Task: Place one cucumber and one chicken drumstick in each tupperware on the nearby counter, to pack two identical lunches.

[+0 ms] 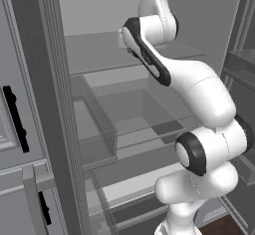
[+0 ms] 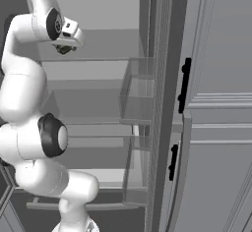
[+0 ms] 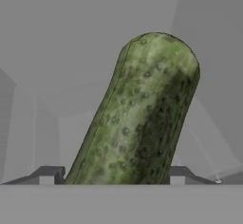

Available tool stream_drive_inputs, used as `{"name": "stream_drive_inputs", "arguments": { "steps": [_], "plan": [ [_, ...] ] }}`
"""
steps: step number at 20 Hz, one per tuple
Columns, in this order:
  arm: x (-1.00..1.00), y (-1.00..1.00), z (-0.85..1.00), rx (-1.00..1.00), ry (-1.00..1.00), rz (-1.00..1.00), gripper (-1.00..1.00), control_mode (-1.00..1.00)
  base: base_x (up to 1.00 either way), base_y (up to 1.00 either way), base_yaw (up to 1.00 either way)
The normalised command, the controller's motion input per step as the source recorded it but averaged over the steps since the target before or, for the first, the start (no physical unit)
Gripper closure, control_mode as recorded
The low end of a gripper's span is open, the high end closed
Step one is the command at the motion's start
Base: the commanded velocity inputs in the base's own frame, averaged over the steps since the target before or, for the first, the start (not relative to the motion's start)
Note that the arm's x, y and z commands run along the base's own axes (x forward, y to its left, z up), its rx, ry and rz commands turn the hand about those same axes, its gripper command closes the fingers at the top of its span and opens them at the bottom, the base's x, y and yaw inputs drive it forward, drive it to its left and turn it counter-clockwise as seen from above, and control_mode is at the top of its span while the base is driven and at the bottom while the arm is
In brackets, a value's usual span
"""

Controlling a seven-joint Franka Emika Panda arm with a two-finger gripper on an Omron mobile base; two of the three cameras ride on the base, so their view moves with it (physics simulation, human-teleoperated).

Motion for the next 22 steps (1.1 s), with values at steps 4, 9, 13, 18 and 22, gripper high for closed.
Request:
{"name": "stream_drive_inputs", "arguments": {
  "steps": [4, 9, 13, 18, 22],
  "plan": [
    [-1.00, -0.54, 0.11, 0.00, 0.00, 0.18, 1.00, -1.00, 0.00, 0.00, 0.00],
    [-1.00, -0.34, -0.14, -0.02, 0.10, 0.19, 1.00, -1.00, 0.00, 0.00, 0.00],
    [-1.00, -0.08, -0.36, 0.00, 0.12, 0.08, 1.00, -1.00, 0.00, 0.00, 0.00],
    [-1.00, 0.04, -0.91, -0.13, 0.21, 0.08, 1.00, -1.00, 0.00, 0.00, 0.00],
    [-1.00, 0.06, -1.00, -0.24, 0.41, 0.08, 1.00, -1.00, 0.00, 0.00, 0.00]
  ]
}}
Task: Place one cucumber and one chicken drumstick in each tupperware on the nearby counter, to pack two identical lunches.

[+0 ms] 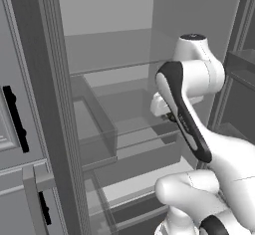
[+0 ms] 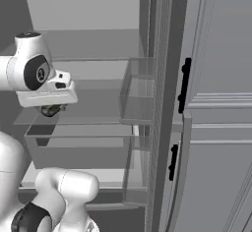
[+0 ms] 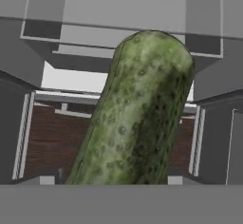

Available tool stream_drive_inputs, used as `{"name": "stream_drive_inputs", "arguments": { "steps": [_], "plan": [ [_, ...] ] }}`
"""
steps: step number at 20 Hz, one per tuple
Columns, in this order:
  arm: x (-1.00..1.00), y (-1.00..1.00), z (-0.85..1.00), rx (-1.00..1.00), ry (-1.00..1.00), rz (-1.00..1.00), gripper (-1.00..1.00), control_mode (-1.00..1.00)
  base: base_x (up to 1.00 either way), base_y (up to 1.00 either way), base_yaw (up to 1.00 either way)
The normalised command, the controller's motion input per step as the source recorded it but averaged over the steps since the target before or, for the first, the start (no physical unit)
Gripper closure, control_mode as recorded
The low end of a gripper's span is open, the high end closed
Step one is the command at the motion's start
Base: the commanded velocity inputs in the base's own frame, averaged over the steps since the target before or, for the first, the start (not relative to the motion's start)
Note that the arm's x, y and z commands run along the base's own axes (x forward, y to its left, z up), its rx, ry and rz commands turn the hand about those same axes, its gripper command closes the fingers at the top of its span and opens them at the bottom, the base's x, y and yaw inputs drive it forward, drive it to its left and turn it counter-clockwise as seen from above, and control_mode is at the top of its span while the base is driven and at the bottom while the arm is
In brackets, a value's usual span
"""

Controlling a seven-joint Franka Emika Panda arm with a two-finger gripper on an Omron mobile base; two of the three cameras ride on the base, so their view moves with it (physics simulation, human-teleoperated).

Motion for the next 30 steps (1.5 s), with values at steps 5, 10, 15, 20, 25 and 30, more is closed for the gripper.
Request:
{"name": "stream_drive_inputs", "arguments": {
  "steps": [5, 10, 15, 20, 25, 30],
  "plan": [
    [-1.00, -0.06, -0.89, -0.08, 0.27, 0.08, 1.00, -1.00, 0.00, 0.00, 0.00],
    [-0.84, -0.28, -0.81, 0.01, 0.00, 0.06, 1.00, -1.00, 0.00, 0.00, 0.00],
    [-0.22, -0.08, -0.15, 0.00, 0.00, 0.02, 1.00, -1.00, 0.00, 0.00, 0.00],
    [-0.14, 0.00, 0.00, 0.00, 0.00, 0.00, 1.00, -1.00, 0.00, 0.00, 0.00],
    [0.00, 0.00, 0.00, 0.00, 0.00, 0.00, 1.00, 1.00, -1.00, -0.08, 0.00],
    [0.00, 0.00, 0.00, 0.00, 0.00, 0.00, 1.00, 1.00, -1.00, -0.06, -0.03]
  ]
}}
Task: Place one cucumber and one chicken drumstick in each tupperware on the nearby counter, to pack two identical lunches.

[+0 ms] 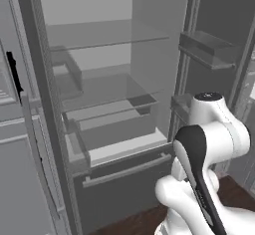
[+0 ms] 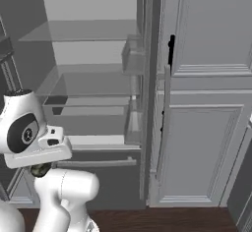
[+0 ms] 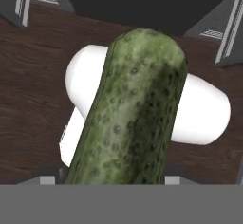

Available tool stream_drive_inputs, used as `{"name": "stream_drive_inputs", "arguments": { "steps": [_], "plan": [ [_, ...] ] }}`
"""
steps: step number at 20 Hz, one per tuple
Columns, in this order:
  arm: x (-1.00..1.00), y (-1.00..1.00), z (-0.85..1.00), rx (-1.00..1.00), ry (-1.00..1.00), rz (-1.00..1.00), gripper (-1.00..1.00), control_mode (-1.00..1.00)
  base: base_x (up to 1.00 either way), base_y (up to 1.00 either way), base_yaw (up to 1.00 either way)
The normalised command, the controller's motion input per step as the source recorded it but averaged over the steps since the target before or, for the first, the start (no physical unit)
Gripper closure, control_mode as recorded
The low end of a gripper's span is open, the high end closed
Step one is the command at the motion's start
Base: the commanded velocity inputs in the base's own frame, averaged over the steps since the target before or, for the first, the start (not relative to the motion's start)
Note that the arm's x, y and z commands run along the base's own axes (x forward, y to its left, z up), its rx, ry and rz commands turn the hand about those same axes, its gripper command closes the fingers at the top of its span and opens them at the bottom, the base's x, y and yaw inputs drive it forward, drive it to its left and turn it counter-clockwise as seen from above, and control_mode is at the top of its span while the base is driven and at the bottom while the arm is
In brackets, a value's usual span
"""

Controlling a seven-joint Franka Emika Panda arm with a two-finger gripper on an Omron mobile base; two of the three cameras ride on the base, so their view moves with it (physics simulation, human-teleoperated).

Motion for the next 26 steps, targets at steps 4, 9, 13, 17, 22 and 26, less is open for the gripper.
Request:
{"name": "stream_drive_inputs", "arguments": {
  "steps": [4, 9, 13, 17, 22, 26],
  "plan": [
    [0.00, 0.00, 0.00, 0.00, 0.00, 0.00, 1.00, 1.00, -0.89, -0.29, -0.44],
    [0.00, 0.00, 0.00, 0.00, 0.00, 0.00, 1.00, 1.00, -0.19, -0.29, -0.77],
    [0.00, 0.00, 0.00, 0.00, 0.00, 0.00, 1.00, 1.00, -0.11, -0.37, -0.74],
    [0.00, 0.00, 0.00, 0.00, 0.00, 0.00, 1.00, 1.00, -0.07, -0.41, -0.70],
    [0.00, 0.00, 0.00, 0.00, 0.00, 0.00, 1.00, 1.00, 0.03, -0.60, -0.72],
    [0.00, 0.00, 0.00, 0.00, 0.00, 0.00, 1.00, 1.00, 0.07, -0.67, -0.73]
  ]
}}
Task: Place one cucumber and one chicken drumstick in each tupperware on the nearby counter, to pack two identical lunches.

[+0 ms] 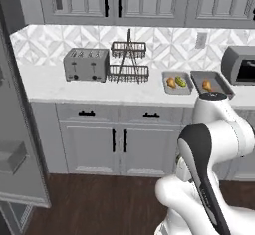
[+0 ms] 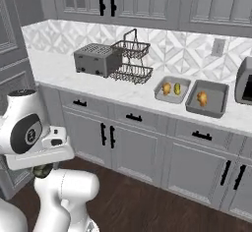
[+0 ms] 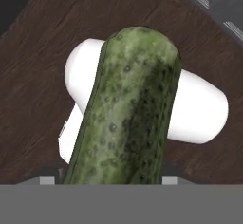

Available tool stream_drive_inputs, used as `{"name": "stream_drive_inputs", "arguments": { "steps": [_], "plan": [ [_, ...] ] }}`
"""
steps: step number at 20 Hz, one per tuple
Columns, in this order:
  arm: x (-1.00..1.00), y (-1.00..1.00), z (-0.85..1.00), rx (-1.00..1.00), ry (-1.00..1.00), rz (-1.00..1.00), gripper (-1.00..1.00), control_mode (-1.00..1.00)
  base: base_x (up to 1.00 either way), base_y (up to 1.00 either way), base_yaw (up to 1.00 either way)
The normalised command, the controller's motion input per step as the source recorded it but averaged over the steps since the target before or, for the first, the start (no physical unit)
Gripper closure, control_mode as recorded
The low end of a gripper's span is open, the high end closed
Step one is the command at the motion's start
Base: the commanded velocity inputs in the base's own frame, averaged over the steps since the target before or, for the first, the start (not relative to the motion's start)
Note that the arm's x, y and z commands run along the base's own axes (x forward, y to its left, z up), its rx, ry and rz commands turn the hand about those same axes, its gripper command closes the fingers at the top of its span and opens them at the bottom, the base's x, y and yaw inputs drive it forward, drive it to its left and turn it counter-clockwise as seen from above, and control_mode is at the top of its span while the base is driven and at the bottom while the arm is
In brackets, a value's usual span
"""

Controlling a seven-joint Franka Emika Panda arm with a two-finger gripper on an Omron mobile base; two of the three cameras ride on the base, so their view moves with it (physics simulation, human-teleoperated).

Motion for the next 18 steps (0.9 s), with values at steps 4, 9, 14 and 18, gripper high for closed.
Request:
{"name": "stream_drive_inputs", "arguments": {
  "steps": [4, 9, 14, 18],
  "plan": [
    [0.00, 0.00, 0.00, 0.00, 0.00, 0.00, 1.00, 1.00, 0.03, -0.74, -0.72],
    [0.00, 0.00, 0.00, 0.00, 0.00, 0.00, 1.00, 1.00, 0.59, -0.82, -0.47],
    [0.00, 0.00, 0.00, 0.00, 0.00, 0.00, 1.00, 1.00, 1.00, -0.42, 0.13],
    [0.00, 0.00, 0.00, 0.00, 0.00, 0.00, 1.00, 1.00, 0.76, -0.36, 0.20]
  ]
}}
